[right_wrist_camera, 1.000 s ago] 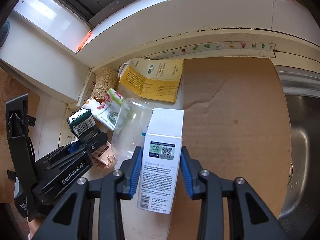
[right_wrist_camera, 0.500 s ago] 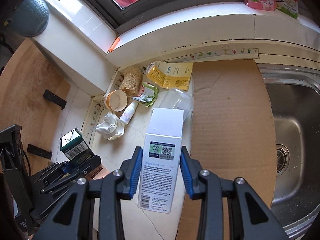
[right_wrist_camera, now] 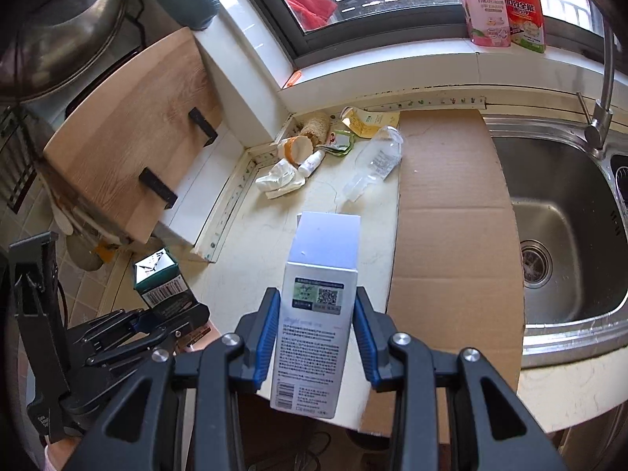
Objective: Collect trash
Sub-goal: 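Lower both tools over the floor bin and open them, dropping carton and box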
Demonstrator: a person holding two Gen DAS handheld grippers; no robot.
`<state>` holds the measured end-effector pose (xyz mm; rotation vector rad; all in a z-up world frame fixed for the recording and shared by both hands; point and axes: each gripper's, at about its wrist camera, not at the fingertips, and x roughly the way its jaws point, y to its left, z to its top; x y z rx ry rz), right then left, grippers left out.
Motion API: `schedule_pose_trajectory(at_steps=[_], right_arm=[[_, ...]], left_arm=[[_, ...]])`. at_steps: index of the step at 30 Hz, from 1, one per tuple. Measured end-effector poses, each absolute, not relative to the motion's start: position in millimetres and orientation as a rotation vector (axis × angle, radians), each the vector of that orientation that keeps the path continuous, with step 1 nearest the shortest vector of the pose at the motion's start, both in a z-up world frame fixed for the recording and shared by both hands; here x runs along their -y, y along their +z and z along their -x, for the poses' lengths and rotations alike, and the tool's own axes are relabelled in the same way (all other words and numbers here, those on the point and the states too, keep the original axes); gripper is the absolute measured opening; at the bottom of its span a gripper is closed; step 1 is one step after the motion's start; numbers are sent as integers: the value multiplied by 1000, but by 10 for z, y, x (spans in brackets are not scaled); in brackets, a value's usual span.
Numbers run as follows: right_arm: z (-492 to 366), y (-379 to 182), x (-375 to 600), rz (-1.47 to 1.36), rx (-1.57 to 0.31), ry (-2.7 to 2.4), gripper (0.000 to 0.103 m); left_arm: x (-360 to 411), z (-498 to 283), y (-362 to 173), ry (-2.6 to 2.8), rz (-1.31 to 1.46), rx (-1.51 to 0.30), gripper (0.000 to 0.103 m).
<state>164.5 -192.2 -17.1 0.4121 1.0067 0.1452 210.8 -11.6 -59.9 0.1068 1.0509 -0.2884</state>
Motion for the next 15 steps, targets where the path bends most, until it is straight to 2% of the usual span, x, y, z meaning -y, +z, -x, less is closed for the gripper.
schedule_pose_trajectory(at_steps=[9, 15], right_arm=[[-730, -320, 1512, -337, -989, 215, 37], [-336, -737, 1174, -218, -1048, 273, 37]], left_arm=[[-85, -1182, -880, -324, -83, -1029, 25], [-298, -742, -1354, -289, -35, -1079, 26]])
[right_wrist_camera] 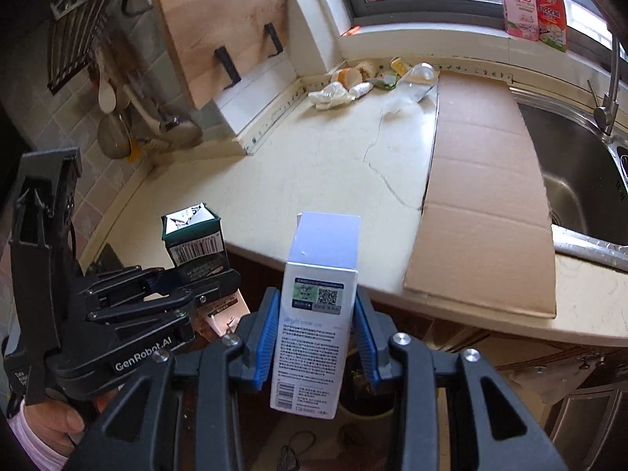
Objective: Collect trash
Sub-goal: 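Lower both tools over the floor bin and open them, dropping carton and box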
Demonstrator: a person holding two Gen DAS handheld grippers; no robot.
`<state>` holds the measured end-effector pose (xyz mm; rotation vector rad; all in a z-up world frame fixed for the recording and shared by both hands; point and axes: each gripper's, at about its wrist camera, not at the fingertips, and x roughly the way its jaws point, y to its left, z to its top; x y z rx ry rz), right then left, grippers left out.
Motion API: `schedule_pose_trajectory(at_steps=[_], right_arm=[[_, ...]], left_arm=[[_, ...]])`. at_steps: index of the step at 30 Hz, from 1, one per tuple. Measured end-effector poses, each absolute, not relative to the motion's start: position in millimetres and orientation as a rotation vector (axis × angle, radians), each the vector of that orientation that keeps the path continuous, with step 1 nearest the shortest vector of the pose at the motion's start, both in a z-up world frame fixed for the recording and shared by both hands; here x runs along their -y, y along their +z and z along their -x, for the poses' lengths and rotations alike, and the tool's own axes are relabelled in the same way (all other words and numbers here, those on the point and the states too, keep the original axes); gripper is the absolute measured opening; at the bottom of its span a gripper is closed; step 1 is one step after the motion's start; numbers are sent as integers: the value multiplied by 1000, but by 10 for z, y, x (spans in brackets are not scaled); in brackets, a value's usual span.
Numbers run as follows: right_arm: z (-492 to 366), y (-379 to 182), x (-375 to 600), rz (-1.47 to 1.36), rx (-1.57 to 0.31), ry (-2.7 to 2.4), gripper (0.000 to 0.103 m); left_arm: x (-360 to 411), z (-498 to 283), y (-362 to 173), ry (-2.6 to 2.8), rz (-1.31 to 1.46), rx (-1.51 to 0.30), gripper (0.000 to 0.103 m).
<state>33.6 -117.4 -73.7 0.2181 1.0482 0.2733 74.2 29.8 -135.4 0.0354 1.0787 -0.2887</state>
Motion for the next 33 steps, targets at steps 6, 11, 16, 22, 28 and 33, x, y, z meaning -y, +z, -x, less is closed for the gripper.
schedule_pose_trajectory(at_steps=[6, 11, 16, 22, 28, 33], right_arm=[[-103, -1469, 893, -126, -1219, 332, 37], [-67, -2283, 742, -86, -1337, 334, 37], [-154, -3350, 698, -76, -1459, 302, 37], [-288, -4509, 758, -60, -1558, 271, 38], [-394, -5358, 832, -1, -1643, 277, 39], [-390, -5579, 894, 47, -1622, 295, 44]], left_arm=[[-513, -437, -2288, -226, 22, -1271, 26], [-609, -344, -3190, -161, 56, -1403, 26], [-640, -370, -4150, -120, 164, -1498, 26], [-631, -418, -5128, -140, 264, -1549, 26], [-611, -518, -5727, -133, 270, -1557, 72], [-558, -509, -5912, -127, 216, -1550, 76]])
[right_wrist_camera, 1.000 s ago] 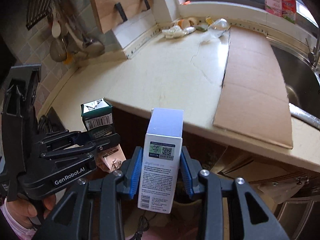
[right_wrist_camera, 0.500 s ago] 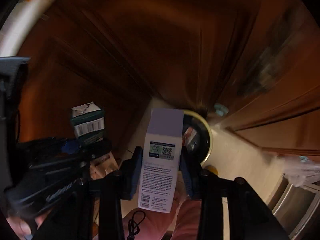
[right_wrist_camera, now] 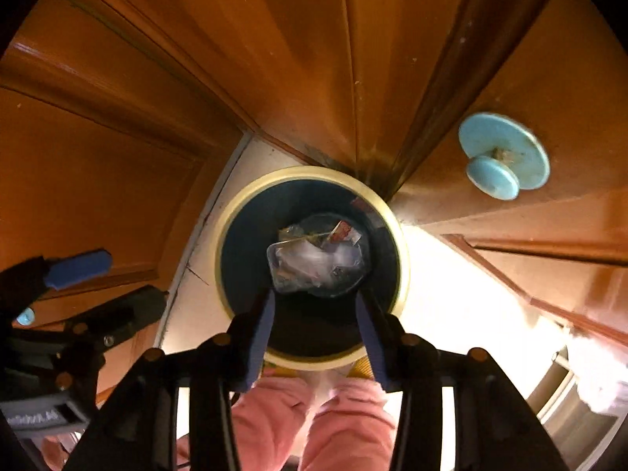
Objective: Collect trash
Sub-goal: 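Lower both tools over the floor bin and open them, dropping carton and box, then raise both open tools back toward the remaining counter trash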
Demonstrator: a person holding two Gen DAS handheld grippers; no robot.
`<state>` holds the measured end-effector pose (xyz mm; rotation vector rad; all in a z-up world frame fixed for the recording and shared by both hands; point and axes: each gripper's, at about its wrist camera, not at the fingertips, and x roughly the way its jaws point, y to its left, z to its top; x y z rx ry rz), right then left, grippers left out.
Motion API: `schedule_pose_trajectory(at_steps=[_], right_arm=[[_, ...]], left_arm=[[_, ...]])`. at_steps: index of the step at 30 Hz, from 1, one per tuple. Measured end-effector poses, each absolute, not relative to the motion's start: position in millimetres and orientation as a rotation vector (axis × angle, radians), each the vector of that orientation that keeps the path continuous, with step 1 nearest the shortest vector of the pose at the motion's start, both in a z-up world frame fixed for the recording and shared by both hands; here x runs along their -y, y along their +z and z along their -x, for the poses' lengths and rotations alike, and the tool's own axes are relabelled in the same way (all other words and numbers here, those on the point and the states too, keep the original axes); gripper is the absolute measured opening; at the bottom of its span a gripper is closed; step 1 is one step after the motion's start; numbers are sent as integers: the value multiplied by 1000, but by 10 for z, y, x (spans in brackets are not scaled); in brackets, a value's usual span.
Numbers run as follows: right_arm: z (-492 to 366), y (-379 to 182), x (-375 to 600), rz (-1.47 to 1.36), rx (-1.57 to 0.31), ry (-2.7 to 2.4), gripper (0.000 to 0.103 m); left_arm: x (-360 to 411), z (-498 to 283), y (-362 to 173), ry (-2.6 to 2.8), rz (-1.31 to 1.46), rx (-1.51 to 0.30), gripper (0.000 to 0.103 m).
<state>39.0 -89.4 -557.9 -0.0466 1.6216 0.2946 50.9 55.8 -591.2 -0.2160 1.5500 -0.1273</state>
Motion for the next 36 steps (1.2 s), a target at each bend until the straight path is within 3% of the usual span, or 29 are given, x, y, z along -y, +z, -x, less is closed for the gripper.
schedule_pose_trajectory(at_steps=[7, 13, 18, 27, 36], right_arm=[[-356, -5594, 971, 46, -1619, 284, 45], [-294, -5457, 1014, 34, -1601, 283, 45], [-273, -5259, 1044, 15, -1579, 272, 45], [-220, -4456, 1046, -37, -1511, 271, 44], [-139, -3051, 969, -89, -1384, 310, 45]], left_arm=[[-573, -611, -5938, -146, 238, -1551, 75], [-646, -659, -5931, -116, 310, -1577, 63], [-700, -633, -5754, -78, 310, -1561, 63], [-811, -532, -4853, -59, 298, -1471, 63], [-820, -450, -3488, -110, 268, -1345, 65]])
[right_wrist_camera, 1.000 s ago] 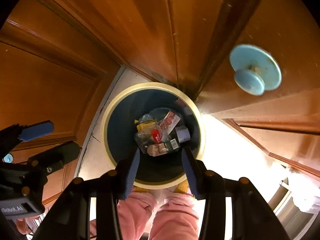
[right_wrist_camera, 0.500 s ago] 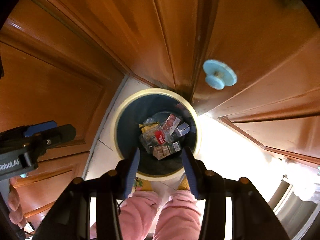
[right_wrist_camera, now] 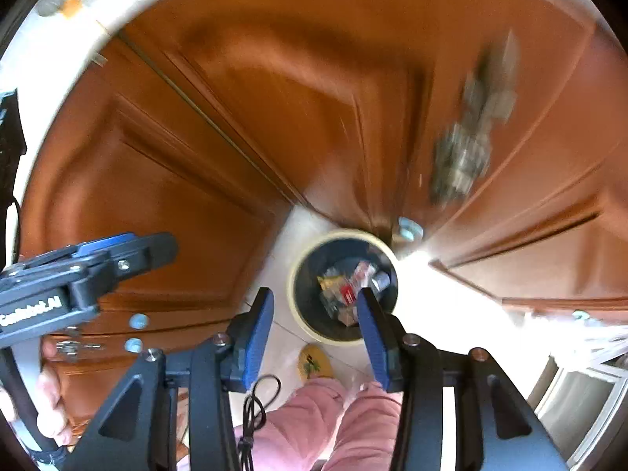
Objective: Collect trash
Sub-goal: 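Raise both open tools back toward the remaining counter trash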
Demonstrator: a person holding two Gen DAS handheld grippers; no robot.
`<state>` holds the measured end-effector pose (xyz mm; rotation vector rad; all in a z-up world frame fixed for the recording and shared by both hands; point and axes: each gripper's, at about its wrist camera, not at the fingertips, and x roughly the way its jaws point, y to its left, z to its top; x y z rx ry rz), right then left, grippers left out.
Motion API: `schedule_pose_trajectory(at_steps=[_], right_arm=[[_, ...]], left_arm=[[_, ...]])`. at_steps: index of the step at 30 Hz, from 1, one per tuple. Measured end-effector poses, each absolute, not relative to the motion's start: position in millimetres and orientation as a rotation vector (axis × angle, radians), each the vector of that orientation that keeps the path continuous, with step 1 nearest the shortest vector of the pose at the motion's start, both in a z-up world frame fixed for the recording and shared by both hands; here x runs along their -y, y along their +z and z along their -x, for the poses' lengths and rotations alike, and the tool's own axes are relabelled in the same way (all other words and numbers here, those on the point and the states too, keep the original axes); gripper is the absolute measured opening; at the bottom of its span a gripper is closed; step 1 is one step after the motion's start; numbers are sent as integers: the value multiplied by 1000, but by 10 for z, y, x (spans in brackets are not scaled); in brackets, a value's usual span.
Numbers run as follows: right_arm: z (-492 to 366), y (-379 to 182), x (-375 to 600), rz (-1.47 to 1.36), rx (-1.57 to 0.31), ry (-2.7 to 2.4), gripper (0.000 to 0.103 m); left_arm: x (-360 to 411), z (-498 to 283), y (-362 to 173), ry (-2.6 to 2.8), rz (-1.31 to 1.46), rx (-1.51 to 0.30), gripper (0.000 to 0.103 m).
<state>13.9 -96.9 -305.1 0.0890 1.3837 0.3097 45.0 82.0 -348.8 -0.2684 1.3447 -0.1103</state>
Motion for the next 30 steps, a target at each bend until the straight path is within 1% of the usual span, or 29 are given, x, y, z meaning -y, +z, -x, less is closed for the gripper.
schedule_pose_trajectory(at_steps=[5, 7, 11, 23, 25, 30], right_arm=[[-173, -2222, 948, -100, -1248, 314, 45], [-206, -1900, 946, -99, -1191, 305, 45], [-310, -1389, 983, -100, -1112, 247, 45], [-669, -286, 1328, -160, -934, 143, 45], [-762, -111, 1405, -183, -905, 127, 45], [-957, 232, 1669, -257, -845, 89, 45]], left_arm=[[-788, -489, -2711, -130, 239, -1245, 65], [-770, -523, -2421, -127, 215, -1203, 68], [-752, -619, -1860, -143, 175, -1106, 69], [-634, -988, -529, -209, 85, -814, 70], [-611, -1025, -312, -218, 69, -770, 74], [-486, -1176, 165, -233, 5, -675, 77]])
